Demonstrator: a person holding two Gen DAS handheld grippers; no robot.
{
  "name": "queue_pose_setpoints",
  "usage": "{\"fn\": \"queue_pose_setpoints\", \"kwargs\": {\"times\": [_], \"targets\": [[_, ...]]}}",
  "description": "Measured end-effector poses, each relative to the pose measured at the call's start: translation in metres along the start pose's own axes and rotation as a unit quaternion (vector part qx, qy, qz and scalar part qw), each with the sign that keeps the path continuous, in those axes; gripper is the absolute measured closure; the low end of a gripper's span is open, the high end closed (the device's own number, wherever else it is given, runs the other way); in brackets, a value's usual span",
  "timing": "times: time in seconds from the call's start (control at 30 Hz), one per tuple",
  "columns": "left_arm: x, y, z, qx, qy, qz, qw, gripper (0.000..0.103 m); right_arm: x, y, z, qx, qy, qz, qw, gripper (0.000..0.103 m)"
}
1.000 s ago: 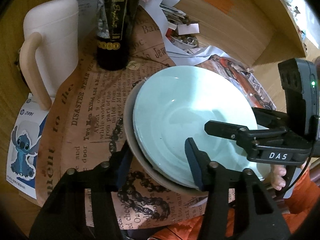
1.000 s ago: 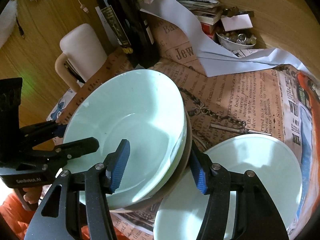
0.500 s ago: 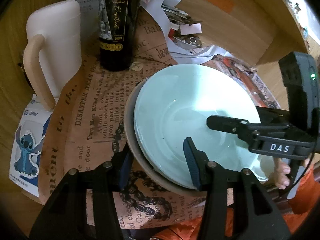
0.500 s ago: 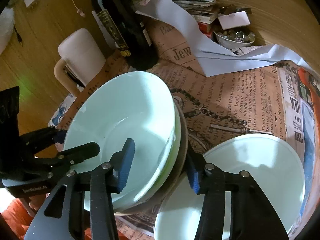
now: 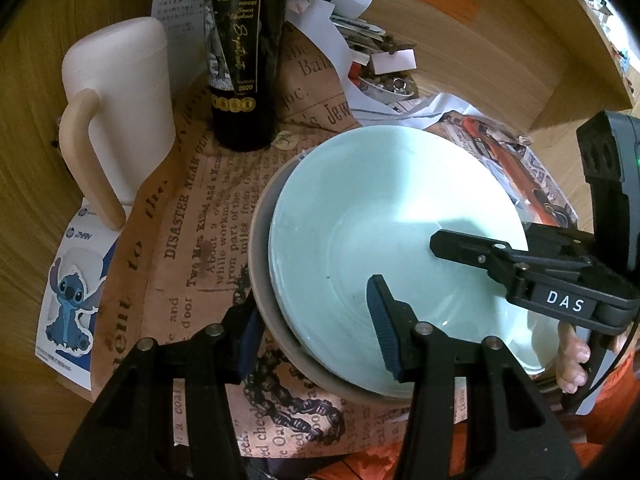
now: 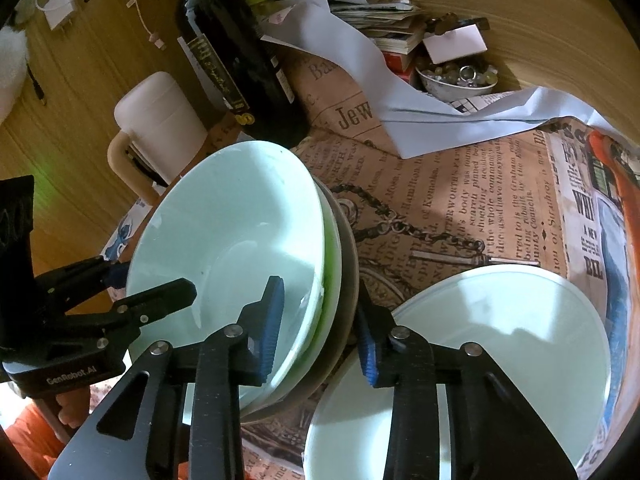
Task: Organize plates and bowls
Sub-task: 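Lift the stacked bowls with both grippers and carry them over the mint-green plate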
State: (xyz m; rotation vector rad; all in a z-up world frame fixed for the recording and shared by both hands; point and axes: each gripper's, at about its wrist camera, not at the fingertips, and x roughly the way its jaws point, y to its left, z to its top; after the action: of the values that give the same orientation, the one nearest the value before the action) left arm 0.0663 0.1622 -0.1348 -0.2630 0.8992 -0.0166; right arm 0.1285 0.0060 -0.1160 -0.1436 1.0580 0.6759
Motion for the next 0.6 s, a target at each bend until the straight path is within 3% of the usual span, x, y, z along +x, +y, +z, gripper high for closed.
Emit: {"fn": "queue_pose_setpoints", "kwargs": {"times": [0.6], "targets": [[-0.009, -0.019, 0.009, 0.025, -0.015, 0.001, 0.9996, 0.054, -0.028, -0.009, 0.001, 0.018, -0.04, -0.003, 0.999, 0.074]]}}
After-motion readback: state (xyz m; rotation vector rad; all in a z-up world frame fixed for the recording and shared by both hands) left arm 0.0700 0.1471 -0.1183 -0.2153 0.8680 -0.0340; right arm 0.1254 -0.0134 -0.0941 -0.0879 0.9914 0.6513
